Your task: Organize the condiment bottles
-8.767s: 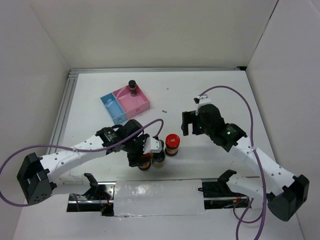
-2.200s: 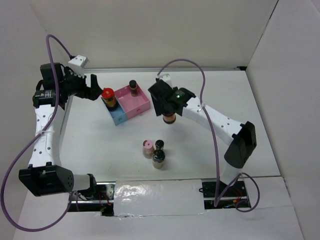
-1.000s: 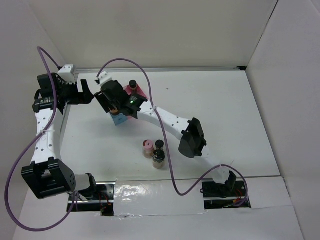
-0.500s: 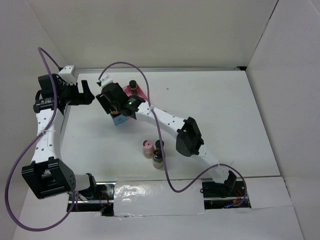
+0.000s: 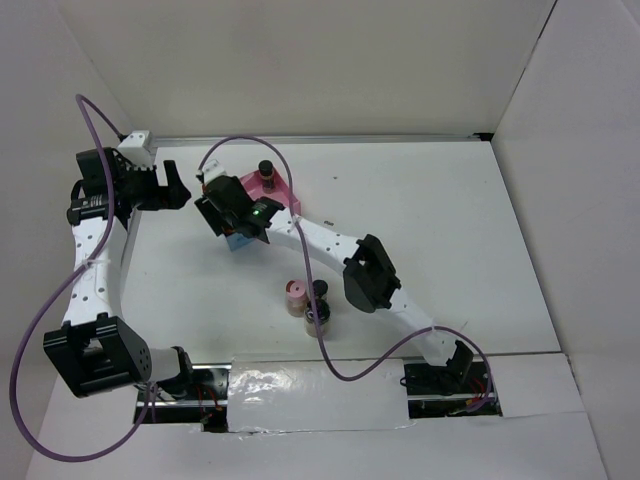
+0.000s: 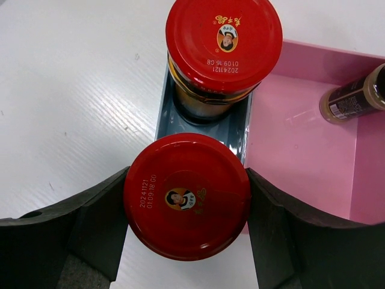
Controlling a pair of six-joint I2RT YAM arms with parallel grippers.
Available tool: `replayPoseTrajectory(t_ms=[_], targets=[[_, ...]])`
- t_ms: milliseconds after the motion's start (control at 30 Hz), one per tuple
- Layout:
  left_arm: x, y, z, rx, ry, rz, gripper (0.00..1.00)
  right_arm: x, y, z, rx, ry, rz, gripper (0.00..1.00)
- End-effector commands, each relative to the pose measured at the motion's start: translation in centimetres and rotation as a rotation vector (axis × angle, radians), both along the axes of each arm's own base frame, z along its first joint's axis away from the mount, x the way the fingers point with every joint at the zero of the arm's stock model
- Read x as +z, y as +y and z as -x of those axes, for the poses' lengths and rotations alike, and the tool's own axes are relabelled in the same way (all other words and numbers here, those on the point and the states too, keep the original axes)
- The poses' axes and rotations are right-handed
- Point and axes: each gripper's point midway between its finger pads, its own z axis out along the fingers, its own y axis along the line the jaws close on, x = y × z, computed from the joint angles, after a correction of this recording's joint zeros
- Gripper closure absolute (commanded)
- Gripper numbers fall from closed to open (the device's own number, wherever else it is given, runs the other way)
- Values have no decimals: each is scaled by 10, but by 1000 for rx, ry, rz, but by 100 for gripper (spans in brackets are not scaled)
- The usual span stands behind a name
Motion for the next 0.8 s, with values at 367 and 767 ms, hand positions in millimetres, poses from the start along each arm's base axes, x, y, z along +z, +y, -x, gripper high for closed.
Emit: replayPoseTrajectory(t_ms=[367,767], targets=[[10,-4,-4,-32,-30,20,1,97,7,-14,-6,-147,-192,0],[14,-8,-3,-52,-32,30,1,223,-80,51,-43,-167,-269,40]])
